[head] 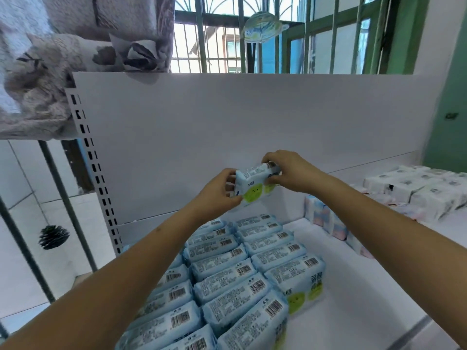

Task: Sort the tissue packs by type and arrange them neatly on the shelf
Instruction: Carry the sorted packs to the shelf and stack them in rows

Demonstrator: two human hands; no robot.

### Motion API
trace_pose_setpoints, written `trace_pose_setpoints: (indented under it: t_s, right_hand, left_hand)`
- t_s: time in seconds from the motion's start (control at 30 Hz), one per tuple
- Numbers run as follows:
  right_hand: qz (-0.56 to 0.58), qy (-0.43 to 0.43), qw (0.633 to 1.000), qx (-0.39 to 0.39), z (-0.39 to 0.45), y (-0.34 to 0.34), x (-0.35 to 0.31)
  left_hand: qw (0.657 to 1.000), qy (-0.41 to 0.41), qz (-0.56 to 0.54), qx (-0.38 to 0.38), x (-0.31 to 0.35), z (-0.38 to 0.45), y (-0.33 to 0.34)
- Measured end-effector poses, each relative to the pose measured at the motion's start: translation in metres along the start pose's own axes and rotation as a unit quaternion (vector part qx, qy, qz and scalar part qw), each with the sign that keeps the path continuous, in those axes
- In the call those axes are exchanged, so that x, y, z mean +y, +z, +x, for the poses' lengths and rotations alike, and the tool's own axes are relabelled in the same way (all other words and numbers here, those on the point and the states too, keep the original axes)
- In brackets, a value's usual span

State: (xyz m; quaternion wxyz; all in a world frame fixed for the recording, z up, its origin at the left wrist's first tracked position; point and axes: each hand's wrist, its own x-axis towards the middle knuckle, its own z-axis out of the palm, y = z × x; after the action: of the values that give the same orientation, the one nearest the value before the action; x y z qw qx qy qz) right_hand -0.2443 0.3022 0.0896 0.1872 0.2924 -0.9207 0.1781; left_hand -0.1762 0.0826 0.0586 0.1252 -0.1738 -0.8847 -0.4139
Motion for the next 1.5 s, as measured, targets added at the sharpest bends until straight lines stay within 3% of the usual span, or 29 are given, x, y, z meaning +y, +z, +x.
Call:
trace_pose_setpoints:
  t_s: [0.13, 0.3, 0.43, 0.53, 0.7, 0.77, 0.87, 0.97, 1.2, 1.33, 1.43, 1.5]
  right_hand:
    - [-0.017, 0.043, 0.999, 0.02, 0.001, 0.03, -0.002]
    - [-0.011, 0.067, 0.985, -0.159, -0.019, 0.087, -0.01]
    - [0.055, 0.115, 0.978, -0.162, -0.023, 0.082, -0.008]
    - [0.025, 0.097, 0.979, -0.176, -0.038, 0.064, -0.008]
    - [0.074, 0.155, 0.954, -0.248, -0.096, 0.065, -0.016]
    - [0.082, 0.158, 0.961, -0.212, -0.108, 0.082, -0.023]
    - [0.092, 0.158, 0.976, -0.119, -0.105, 0.095, -0.03]
    - [0.1, 0.165, 0.973, -0.129, -0.099, 0.096, -0.03]
    - [0.177, 0.115, 0.97, -0.116, -0.145, 0.042, -0.014]
    - [0.117, 0.049, 0.966, -0.224, -0.187, 0.032, 0.002]
    - [0.16, 0.021, 0.968, -0.193, -0.19, 0.055, 0.005]
    - [0.189, 0.033, 0.97, -0.148, -0.189, 0.068, 0.004]
  left_hand:
    - [0.995, -0.048, 0.085, 0.007, -0.015, -0.01, -0.009]
    - [0.985, -0.053, 0.154, -0.054, -0.03, -0.031, -0.019]
    - [0.975, -0.064, 0.196, -0.086, -0.039, -0.049, -0.028]
    - [0.96, -0.072, 0.25, -0.101, -0.039, -0.069, -0.035]
    - [0.923, -0.18, 0.303, -0.157, -0.048, -0.102, -0.025]
    - [0.895, -0.194, 0.353, -0.191, -0.049, -0.105, -0.013]
    - [0.896, -0.196, 0.355, -0.183, -0.049, -0.101, -0.011]
    - [0.893, -0.194, 0.357, -0.194, -0.05, -0.102, -0.014]
    - [0.946, -0.132, 0.275, -0.105, 0.033, -0.133, -0.008]
    - [0.901, -0.139, 0.335, -0.238, 0.071, -0.171, 0.033]
    - [0.862, -0.15, 0.408, -0.261, 0.069, -0.179, 0.046]
    - [0.87, -0.156, 0.4, -0.242, 0.064, -0.176, 0.044]
